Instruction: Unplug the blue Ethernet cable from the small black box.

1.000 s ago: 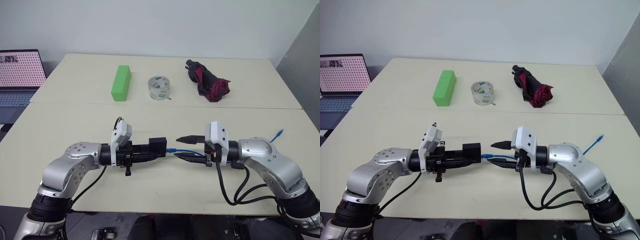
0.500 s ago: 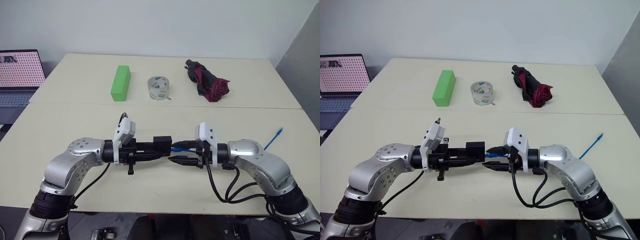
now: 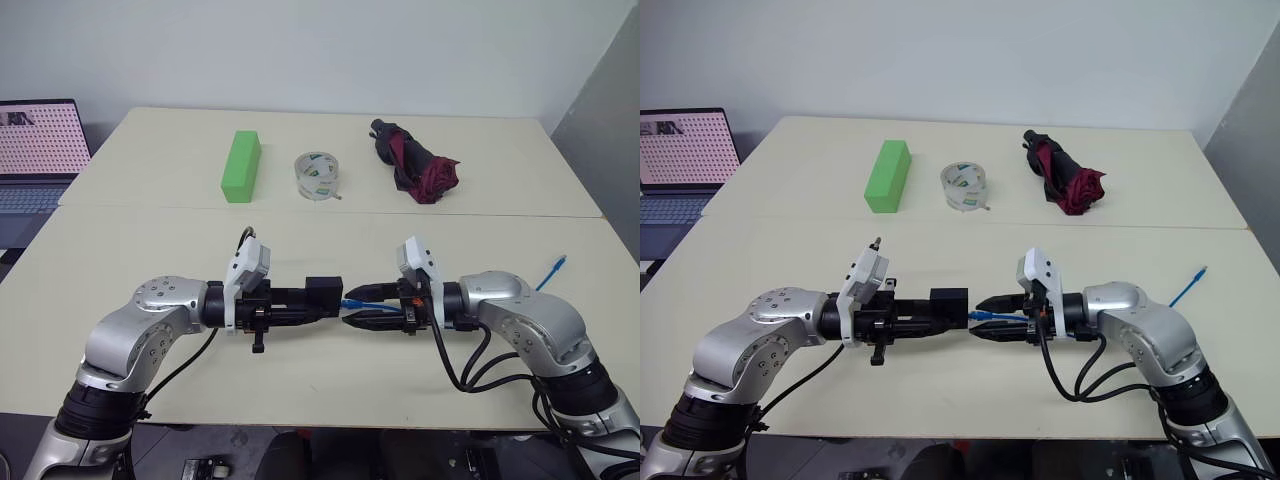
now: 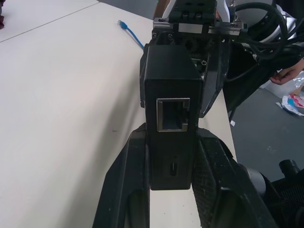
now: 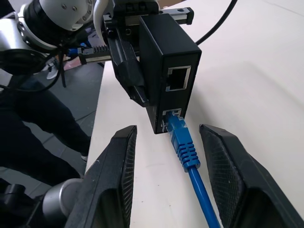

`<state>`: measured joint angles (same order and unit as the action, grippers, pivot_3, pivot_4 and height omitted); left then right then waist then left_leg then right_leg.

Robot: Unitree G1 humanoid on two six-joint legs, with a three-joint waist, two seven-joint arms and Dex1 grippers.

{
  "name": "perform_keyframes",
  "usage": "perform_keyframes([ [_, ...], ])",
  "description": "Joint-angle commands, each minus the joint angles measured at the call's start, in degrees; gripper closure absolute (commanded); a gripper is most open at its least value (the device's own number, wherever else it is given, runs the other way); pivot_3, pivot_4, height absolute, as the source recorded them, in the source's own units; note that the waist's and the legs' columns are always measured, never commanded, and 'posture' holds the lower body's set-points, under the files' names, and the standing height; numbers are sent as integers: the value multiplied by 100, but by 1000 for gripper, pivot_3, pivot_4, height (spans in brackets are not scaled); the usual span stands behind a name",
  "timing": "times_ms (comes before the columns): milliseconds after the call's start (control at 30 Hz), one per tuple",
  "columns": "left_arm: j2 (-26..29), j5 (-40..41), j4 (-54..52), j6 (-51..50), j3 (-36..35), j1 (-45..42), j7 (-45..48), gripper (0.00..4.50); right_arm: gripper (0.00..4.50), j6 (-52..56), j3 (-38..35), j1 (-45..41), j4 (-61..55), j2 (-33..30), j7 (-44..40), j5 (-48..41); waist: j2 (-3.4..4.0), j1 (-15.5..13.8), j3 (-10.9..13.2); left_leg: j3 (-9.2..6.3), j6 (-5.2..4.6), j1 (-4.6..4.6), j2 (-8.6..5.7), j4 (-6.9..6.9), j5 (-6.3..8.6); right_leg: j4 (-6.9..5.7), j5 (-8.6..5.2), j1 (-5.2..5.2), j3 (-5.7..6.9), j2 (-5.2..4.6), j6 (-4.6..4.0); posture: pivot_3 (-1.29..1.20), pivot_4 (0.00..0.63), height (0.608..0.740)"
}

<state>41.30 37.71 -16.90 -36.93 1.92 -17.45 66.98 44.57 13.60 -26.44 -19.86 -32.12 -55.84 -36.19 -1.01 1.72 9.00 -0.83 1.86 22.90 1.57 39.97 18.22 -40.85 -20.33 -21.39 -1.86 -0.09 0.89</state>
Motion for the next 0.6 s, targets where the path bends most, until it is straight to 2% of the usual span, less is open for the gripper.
perform_keyframes([
  [33, 51, 112, -223, 29, -88, 20, 37, 3698, 2300, 65, -141, -132, -82, 41, -34, -154, 0, 0, 0, 0, 0, 0, 0, 0, 0, 0, 0, 0, 0, 0, 0, 0, 150, 740],
  [300, 34, 102, -268, 35, -54, 15, 20, 3698, 2300, 73, -87, -159, -51, 77, -32, -86, 0, 0, 0, 0, 0, 0, 0, 0, 0, 0, 0, 0, -1, 0, 0, 0, 150, 740],
  [333, 34, 99, -270, 38, -51, 14, 21, 3698, 2661, 80, -89, -162, -47, 78, -34, -93, 0, 0, 0, 0, 0, 0, 0, 0, 0, 0, 0, 0, 0, 0, 0, 0, 150, 740],
  [400, 34, 93, -274, 46, -49, 17, 22, 3698, 3114, 84, -81, -168, -41, 60, -59, -94, 0, 0, 0, 0, 0, 0, 0, 0, 0, 0, 0, 0, 0, 0, 0, 0, 150, 740],
  [600, 0, 133, -293, 22, -76, 24, -17, 3699, 4320, 19, -23, -189, -30, 1, -163, -38, 0, -1, 0, 0, 0, 0, 0, 0, 0, 0, 0, 0, -1, 0, 0, 0, 150, 740],
])
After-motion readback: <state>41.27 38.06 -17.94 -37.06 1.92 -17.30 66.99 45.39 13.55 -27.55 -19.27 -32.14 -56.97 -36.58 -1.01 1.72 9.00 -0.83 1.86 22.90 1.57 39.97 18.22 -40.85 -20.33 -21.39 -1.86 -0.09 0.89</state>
